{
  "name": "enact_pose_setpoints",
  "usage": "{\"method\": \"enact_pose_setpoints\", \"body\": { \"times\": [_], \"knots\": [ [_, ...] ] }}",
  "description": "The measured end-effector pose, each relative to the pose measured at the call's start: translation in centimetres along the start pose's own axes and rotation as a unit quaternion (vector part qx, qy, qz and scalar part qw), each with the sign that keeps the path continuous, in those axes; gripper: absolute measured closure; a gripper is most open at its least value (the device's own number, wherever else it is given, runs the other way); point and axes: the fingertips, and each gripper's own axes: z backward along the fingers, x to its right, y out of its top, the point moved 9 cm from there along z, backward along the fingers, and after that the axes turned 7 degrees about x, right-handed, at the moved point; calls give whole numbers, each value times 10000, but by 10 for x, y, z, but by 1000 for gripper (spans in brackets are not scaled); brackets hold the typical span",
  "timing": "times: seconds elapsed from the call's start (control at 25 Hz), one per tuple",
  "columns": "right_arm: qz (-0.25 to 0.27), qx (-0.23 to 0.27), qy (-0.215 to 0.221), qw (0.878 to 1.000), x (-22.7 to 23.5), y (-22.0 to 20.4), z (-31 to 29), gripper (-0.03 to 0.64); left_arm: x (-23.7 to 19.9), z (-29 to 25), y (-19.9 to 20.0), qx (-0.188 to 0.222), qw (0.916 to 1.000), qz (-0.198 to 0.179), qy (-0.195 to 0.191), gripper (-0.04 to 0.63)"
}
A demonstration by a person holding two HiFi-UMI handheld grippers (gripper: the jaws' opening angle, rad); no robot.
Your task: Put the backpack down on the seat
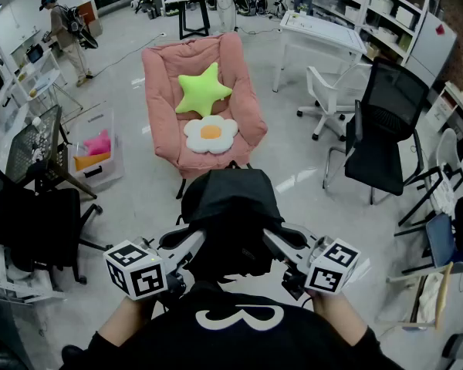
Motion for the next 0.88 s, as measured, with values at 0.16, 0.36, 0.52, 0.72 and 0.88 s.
{"method": "enact_pose_setpoints", "body": {
  "times": [0.16,0.36,0.52,0.72,0.88],
  "knots": [
    [10,125,-138,9998,9,8,8,586,4,-16,3,-131,9999,-31,-68,568],
    [9,258,-320,9992,17,11,18,586,5,-33,7,-247,9995,-118,-184,568],
    [55,263,-477,9985,21,16,17,586,2,-42,13,-293,9990,-168,-301,568],
    [47,265,-597,9979,34,21,9,586,-13,-57,18,-329,9988,-127,-333,568],
    [-101,270,-700,9971,56,20,-3,586,-32,-74,18,-399,9985,-74,-380,568]
  ]
}}
